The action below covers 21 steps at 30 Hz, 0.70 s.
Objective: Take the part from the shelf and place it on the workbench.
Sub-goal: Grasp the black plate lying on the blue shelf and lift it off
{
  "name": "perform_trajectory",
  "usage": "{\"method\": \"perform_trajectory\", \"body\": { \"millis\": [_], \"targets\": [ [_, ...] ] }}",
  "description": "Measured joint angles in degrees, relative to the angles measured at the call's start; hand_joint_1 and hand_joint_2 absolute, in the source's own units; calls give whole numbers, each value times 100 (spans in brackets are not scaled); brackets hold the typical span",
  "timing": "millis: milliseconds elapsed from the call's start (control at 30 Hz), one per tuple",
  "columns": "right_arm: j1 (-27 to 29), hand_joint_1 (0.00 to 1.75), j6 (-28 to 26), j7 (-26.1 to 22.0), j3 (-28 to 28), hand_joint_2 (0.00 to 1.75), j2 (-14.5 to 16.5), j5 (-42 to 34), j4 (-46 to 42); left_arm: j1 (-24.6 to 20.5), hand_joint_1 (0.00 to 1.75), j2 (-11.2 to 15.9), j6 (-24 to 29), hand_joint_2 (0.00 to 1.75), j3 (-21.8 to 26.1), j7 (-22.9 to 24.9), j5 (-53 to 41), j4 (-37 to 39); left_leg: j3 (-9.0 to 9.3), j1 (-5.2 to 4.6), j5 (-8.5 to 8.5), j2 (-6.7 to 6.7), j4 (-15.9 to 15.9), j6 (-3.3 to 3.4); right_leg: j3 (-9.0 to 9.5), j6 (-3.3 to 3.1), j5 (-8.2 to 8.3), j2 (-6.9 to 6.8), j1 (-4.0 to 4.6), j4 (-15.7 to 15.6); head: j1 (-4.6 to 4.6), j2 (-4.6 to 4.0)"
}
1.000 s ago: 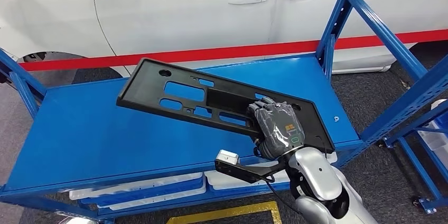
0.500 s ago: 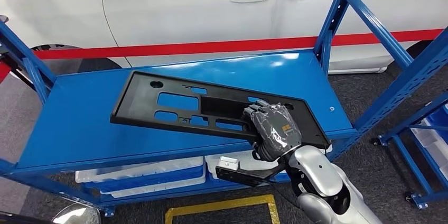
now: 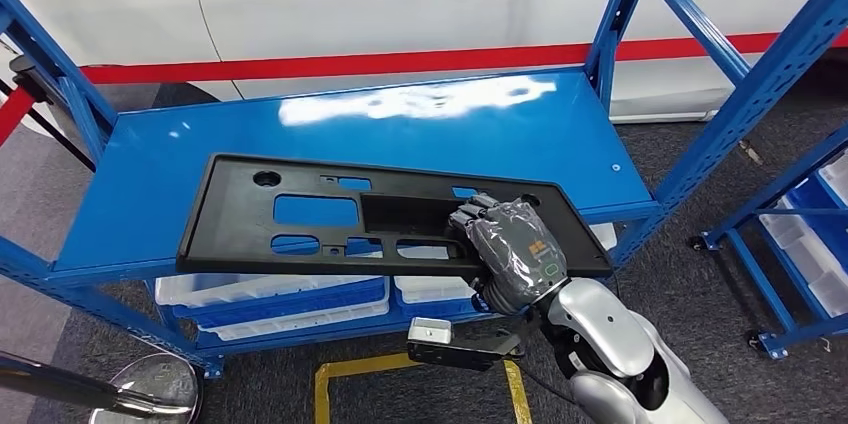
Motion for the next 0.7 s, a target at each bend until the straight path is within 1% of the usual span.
{"method": "perform_trajectory", "body": {
  "millis": [33, 67, 100, 133, 167, 200, 233, 267, 300, 333, 367, 400, 433, 467, 500, 533, 567, 600, 633, 667, 700],
  "targets": [
    [-1, 175, 1, 1, 15, 175, 0, -2, -25, 3, 0, -3, 0, 175, 0, 1, 0, 2, -32, 9, -77, -8, 47, -43, -43, -50, 60, -11, -12, -20, -2, 0],
    [-2, 175, 2, 2, 27, 175, 0, -2, -46, 5, 0, -4, 0, 175, 0, 2, -1, 3, -83, 22, -262, -16, 179, -88, -100, -96, 129, -25, -30, -45, -2, 0],
    [-2, 175, 3, 3, 38, 175, 0, -2, -64, 4, 0, -5, -1, 175, 0, 2, -1, 5, -150, 45, -536, -22, 406, -131, -168, -126, 199, -38, -42, -60, -5, 0],
    [-1, 175, 3, 3, 48, 175, 0, -2, -78, 2, 0, -8, -1, 175, 0, 3, -2, 5, -225, 64, -835, -25, 705, -173, -246, -141, 263, -44, -44, -63, -5, 0],
    [0, 175, 5, 0, 62, 175, 0, -7, -88, -5, 0, -9, -1, 175, 0, 3, -2, 5, -282, 89, -1061, -26, 1033, -209, -333, -142, 328, -61, -46, -57, -7, 0],
    [2, 175, 14, -9, 79, 175, 0, -23, -97, -16, 0, -11, -1, 175, 0, 3, -3, 5, -298, 114, -1151, -25, 1300, -241, -423, -136, 391, -80, -47, -47, -6, 0],
    [2, 175, 45, -21, 100, 175, 0, -51, -114, -32, 0, -13, -2, 175, 0, 3, -10, 5, -243, 138, -1095, -24, 1436, -271, -518, -125, 451, -110, -53, -30, -6, 0],
    [0, 175, 99, -33, 127, 175, 0, -91, -143, -52, 0, -13, -3, 175, 0, 5, -26, 5, -101, 159, -931, -16, 1396, -299, -610, -107, 507, -147, -62, -5, -7, 0],
    [-13, 175, 171, -43, 162, 175, 1, -139, -186, -80, 0, -11, -8, 175, 0, 11, -50, 5, 133, 177, -744, 13, 1168, -325, -691, -81, 557, -181, -74, 24, -7, 0],
    [-40, 175, 255, -44, 207, 175, 3, -186, -245, -122, 0, -9, -15, 175, -1, 22, -86, 4, 443, 188, -638, 92, 790, -343, -755, -49, 602, -222, -83, 55, -8, 0],
    [-84, 175, 337, -36, 259, 175, 7, -234, -309, -169, 0, 4, -26, 175, -1, 41, -130, 3, 763, 175, -637, 176, 333, -340, -797, -11, 643, -264, -89, 83, -8, 0],
    [-151, 175, 415, -16, 320, 175, 20, -281, -365, -222, 0, 17, -42, 175, -2, 61, -180, 2, 988, 156, -691, 245, -28, -308, -816, 30, 688, -317, -93, 91, -7, 0],
    [-239, 175, 490, 10, 386, 175, 49, -329, -407, -276, 0, 32, -61, 175, -3, 84, -240, 1, 1114, 129, -754, 278, -271, -261, -822, 69, 737, -375, -97, 85, -7, 0],
    [-334, 175, 561, 43, 456, 175, 88, -384, -432, -320, 0, 49, -81, 175, -4, 114, -307, 1, 1127, 99, -762, 250, -381, -198, -819, 111, 795, -434, -105, 62, -7, 0],
    [-434, 175, 625, 78, 527, 175, 135, -441, -440, -366, 0, 63, -103, 175, -5, 141, -380, 1, 1069, 105, -704, 203, -388, -128, -825, 151, 836, -476, -113, 39, -4, 0],
    [-530, 175, 680, 111, 595, 175, 185, -500, -441, -417, 0, 78, -124, 175, -8, 169, -457, 2, 1008, 104, -630, 157, -402, -74, -849, 185, 799, -444, -121, 54, -2, 0],
    [-620, 175, 725, 142, 659, 175, 230, -557, -442, -479, 0, 94, -144, 175, -12, 198, -533, 2, 930, 108, -546, 117, -414, -11, -893, 205, 646, -362, -127, 147, 3, 0],
    [-709, 175, 763, 172, 719, 175, 274, -608, -440, -547, 0, 114, -163, 175, -17, 221, -606, 3, 845, 110, -460, 75, -424, 42, -959, 210, 381, -249, -126, 353, 7, 0],
    [-796, 175, 792, 202, 782, 175, 319, -652, -435, -623, 0, 126, -179, 175, -21, 240, -669, 3, 753, 90, -383, 32, -415, 80, -1032, 202, 60, -136, -118, 663, 8, 0],
    [-874, 175, 810, 231, 845, 175, 361, -693, -426, -694, 0, 136, -191, 175, -25, 262, -731, 3, 655, 70, -305, -21, -401, 115, -1102, 185, -212, -72, -103, 1033, 9, 0],
    [-940, 175, 821, 262, 907, 175, 399, -726, -413, -761, 0, 143, -202, 175, -27, 280, -786, 3, 555, 48, -231, -84, -381, 129, -1139, 167, -355, -44, -83, 1361, 9, 0]
  ]
}}
